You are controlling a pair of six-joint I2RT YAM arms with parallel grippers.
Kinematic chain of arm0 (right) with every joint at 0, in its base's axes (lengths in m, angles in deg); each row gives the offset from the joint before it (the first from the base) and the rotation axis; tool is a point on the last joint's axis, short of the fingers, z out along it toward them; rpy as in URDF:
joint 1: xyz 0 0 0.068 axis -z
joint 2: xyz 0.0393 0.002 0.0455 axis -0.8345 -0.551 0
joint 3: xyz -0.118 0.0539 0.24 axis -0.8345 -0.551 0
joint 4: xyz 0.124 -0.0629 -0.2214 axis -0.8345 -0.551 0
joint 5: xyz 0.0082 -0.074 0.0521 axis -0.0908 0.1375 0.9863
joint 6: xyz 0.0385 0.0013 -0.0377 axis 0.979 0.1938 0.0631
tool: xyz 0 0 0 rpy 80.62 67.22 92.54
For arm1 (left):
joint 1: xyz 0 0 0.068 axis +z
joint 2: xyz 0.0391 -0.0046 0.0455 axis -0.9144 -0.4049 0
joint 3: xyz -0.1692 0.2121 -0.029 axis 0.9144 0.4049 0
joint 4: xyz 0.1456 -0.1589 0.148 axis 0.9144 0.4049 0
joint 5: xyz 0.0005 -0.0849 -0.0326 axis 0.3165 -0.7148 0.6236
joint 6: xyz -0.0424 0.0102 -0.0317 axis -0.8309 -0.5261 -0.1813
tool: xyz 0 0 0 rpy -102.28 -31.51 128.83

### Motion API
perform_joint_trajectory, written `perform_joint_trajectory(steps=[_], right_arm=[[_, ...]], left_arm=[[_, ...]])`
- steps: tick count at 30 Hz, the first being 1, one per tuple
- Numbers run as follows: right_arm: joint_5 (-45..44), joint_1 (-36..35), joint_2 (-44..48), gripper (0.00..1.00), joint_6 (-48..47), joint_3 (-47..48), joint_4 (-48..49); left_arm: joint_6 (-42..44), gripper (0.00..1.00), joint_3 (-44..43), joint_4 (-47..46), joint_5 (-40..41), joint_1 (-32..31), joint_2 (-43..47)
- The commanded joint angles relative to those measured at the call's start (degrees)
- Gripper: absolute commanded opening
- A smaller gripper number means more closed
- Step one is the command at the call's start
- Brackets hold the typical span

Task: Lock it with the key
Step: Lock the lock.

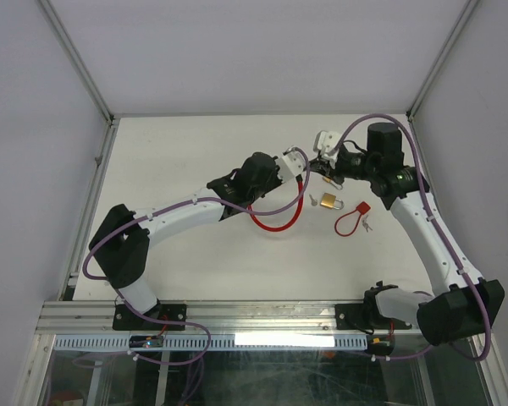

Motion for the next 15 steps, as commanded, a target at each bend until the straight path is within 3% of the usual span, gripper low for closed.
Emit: perform_joint_trajectory(steps=[1, 7, 11, 15], right_arm=[[-4.2, -0.5, 3.7, 0.00, -23.3, -1.8, -2.2], [-4.5, 0.3, 2.3, 0.00, -28.7, 2.2, -9.8], [1.6, 5.1, 2.0, 0.00, -28.3, 4.2, -12.9], [6.9, 8.5, 0.6, 0.00, -35.2, 7.3, -21.3]], left_arm=[[-1.0, 0.00, -2.6, 0.7, -8.5, 0.2, 3.3], [0.4, 0.00, -0.6, 3.6, -12.8, 1.1, 5.2], [0.8, 0.00, 2.7, 3.8, -12.5, 1.9, 7.1], [1.2, 0.00, 6.1, 3.6, -12.9, 2.2, 8.5]])
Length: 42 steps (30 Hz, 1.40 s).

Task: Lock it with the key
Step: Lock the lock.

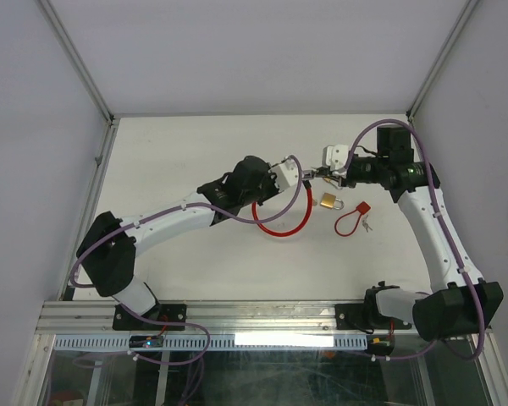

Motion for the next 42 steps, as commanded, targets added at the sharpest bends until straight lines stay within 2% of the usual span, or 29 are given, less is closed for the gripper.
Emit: perform_joint_trajectory(steps=[1, 4, 8, 11, 15, 19, 22, 26, 29, 32, 36, 40, 42], right_arm=[[3.2, 4.1, 0.1, 0.00, -10.5, 5.3, -7.2], [3.1, 4.1, 0.4, 0.00, -10.9, 4.6, -8.1], [2.7, 4.3, 0.3, 0.00, -5.2, 4.8, -6.4], [1.2, 4.5, -1.4, 0.00, 8.7, 6.2, -2.0], [3.3, 5.8, -9.4, 0.00, 27.9, 14.0, -8.2], [10.0, 6.2, -14.8, 0.00, 33.8, 15.5, -13.4], [10.2, 5.9, -14.6, 0.00, 30.9, 14.6, -14.2], [7.9, 4.8, -7.1, 0.00, 12.2, 8.8, -13.6], [4.6, 4.1, 1.8, 0.00, -5.7, 1.3, -10.4], [3.1, 4.0, 9.7, 0.00, -14.8, -5.3, -4.0], [0.7, 4.0, 6.4, 0.00, -8.2, 1.5, -5.0], [1.8, 5.6, -0.2, 0.00, 4.3, 9.8, -11.5], [3.2, 7.1, -3.9, 0.00, 12.0, 13.1, -13.7]], left_arm=[[0.5, 0.00, 3.3, 0.5, -1.1, 1.5, 4.7], [0.1, 0.00, 4.1, 0.5, -3.0, 1.8, 5.0], [-1.0, 0.00, 4.3, 1.9, -4.2, 1.7, 4.7], [-2.2, 0.00, 4.1, 3.0, -5.6, 1.8, 4.8], [-5.0, 0.00, 2.0, 5.0, -4.2, 1.6, 4.8], [-5.6, 0.00, 1.1, 5.8, 2.5, -0.1, 4.6], [-4.5, 0.00, 1.5, 5.8, 6.4, -1.0, 4.7], [-3.0, 0.00, 2.8, 6.3, 3.9, -1.1, 6.0], [-3.3, 0.00, 1.5, 8.8, -3.1, -0.3, 5.8], [-4.4, 0.00, -1.7, 13.5, -14.6, 2.1, 4.7], [-3.7, 0.00, -2.7, 15.4, -20.8, 3.9, 4.2], [-4.5, 0.00, -2.7, 14.4, -17.2, 4.0, 4.9], [-5.8, 0.00, -2.5, 12.8, -11.6, 3.7, 5.5]])
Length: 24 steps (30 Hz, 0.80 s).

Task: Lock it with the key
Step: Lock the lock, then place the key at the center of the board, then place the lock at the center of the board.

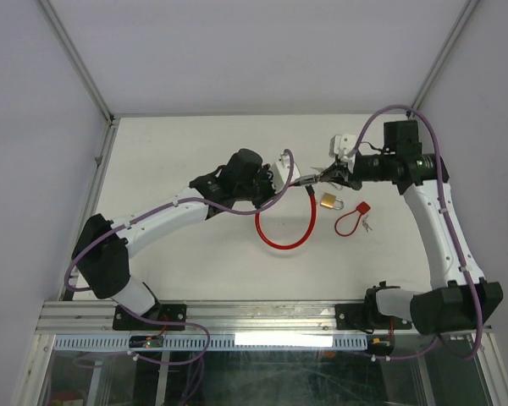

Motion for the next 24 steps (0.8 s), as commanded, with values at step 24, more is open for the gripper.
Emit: perform_joint_trajectory(steps=[24], right_arm=[[11.5, 7.8, -6.7, 0.00, 20.9, -8.5, 5.5]], left_arm=[[-13.7, 0.00, 15.8, -11.1, 12.6, 5.7, 13.5]])
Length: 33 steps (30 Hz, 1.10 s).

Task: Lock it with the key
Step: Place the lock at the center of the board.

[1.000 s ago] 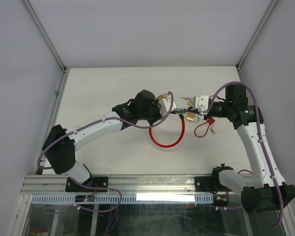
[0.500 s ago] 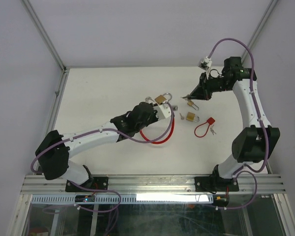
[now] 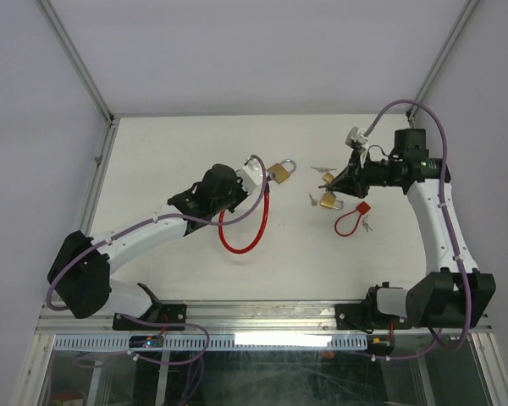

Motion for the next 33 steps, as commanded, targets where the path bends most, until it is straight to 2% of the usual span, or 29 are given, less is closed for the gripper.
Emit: perform_joint_trajectory(steps=[1, 4, 6, 9, 12, 17, 23, 24, 26, 27, 28, 31, 33], right_arm=[[8.3, -0.9, -1.5, 0.00, -0.6, -10.1, 10.2], [9.1, -4.8, -0.8, 0.00, 10.1, -18.5, 24.3], [5.2, -9.5, -0.5, 0.00, 19.5, -24.0, 35.9], [-0.4, -17.3, -3.4, 0.00, 25.8, -27.3, 45.5], [-5.5, -23.8, -9.7, 0.00, 30.3, -24.9, 50.0], [-10.4, -30.2, -22.1, 0.00, 45.4, -20.4, 65.2], [-10.8, -38.4, -36.8, 0.00, 47.0, -6.0, 62.8], [-10.8, -39.2, -38.3, 0.00, 47.0, -4.2, 62.2], [-13.9, -40.1, -40.0, 0.29, 49.8, -0.5, 59.8], [-14.5, -40.2, -40.2, 0.36, 49.7, 0.2, 58.5], [-15.5, -40.0, -40.0, 0.40, 48.7, 0.9, 56.4], [-19.3, -39.1, -37.1, 0.50, 42.7, 0.6, 52.4], [-20.7, -38.2, -34.5, 0.54, 38.8, 0.1, 49.6]], left_arm=[[-16.3, 0.00, -0.8, -2.4, -11.1, 4.5, 3.5], [-23.5, 0.00, 1.4, -2.9, -11.2, 7.4, 3.5], [-28.9, 0.00, 3.4, -3.7, -7.4, 9.5, 3.5], [-36.8, 0.00, 7.2, -5.9, -7.5, 14.2, 3.9], [-42.9, 0.00, 11.4, -9.6, -7.2, 18.3, 4.8], [-48.5, 0.00, 14.0, -10.9, -2.9, 23.8, 4.4], [-53.6, 0.01, 12.4, -6.9, 7.4, 24.4, 0.7], [-54.5, 0.05, 12.0, -5.8, 9.1, 24.4, 0.5], [-55.7, 0.26, 11.9, -4.4, 11.5, 24.5, 0.7], [-56.2, 0.38, 12.2, -4.1, 12.4, 24.5, 1.3], [-56.6, 0.47, 12.6, -4.1, 13.2, 24.6, 2.2], [-58.2, 0.65, 14.2, -4.2, 15.0, 24.6, 7.1], [-58.7, 0.69, 15.0, -4.1, 15.1, 24.5, 10.7]])
